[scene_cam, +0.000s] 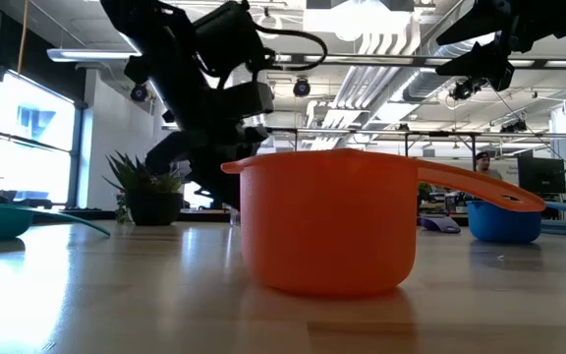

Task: Nest measuring cups in basket
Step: Stack the red measuring cup on the orange measuring cup

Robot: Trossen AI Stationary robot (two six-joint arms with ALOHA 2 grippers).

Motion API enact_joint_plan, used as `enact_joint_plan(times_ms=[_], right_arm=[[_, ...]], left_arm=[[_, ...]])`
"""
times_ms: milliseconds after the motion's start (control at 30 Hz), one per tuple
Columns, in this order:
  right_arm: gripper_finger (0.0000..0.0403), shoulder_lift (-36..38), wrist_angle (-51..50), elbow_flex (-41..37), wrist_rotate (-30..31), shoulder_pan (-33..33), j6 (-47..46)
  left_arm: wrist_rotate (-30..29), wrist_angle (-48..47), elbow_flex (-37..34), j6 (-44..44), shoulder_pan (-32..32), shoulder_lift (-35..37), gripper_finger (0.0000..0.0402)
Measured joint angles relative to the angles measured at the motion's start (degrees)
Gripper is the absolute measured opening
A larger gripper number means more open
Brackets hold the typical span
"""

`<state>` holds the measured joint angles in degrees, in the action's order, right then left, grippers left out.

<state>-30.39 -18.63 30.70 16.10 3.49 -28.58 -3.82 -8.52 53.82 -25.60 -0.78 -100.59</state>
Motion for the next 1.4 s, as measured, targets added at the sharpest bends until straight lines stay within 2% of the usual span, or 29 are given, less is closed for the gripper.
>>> enact_joint_plan(times_ms=[200,433,667,867,1400], right_arm=[[0.0239,0.0,-0.3,0.0,0.1,0.0,-1.1],[0.0239,0.0,-0.4,0.0,0.1,0.0,-1.1],[0.0239,0.0,-0.4,0.0,0.0,0.0,-1.0],[0.0239,0.0,-0.4,0.0,0.0,0.0,-1.0],[0.0239,0.0,-0.4,0.0,0.1,0.0,-1.0]], left_arm=[[-1.4,0.8,1.7,3.0,0.0,-0.9,0.0096],[-1.4,-1.2,4.4,6.0,0.0,-0.9,0.0012],[-1.1,-2.5,4.6,9.3,-0.1,-0.9,0.0002],[-4.5,-2.6,4.6,10.4,-0.6,-0.9,0.0016],[-3.2,-2.6,4.6,9.4,-0.4,-0.9,0.0090]])
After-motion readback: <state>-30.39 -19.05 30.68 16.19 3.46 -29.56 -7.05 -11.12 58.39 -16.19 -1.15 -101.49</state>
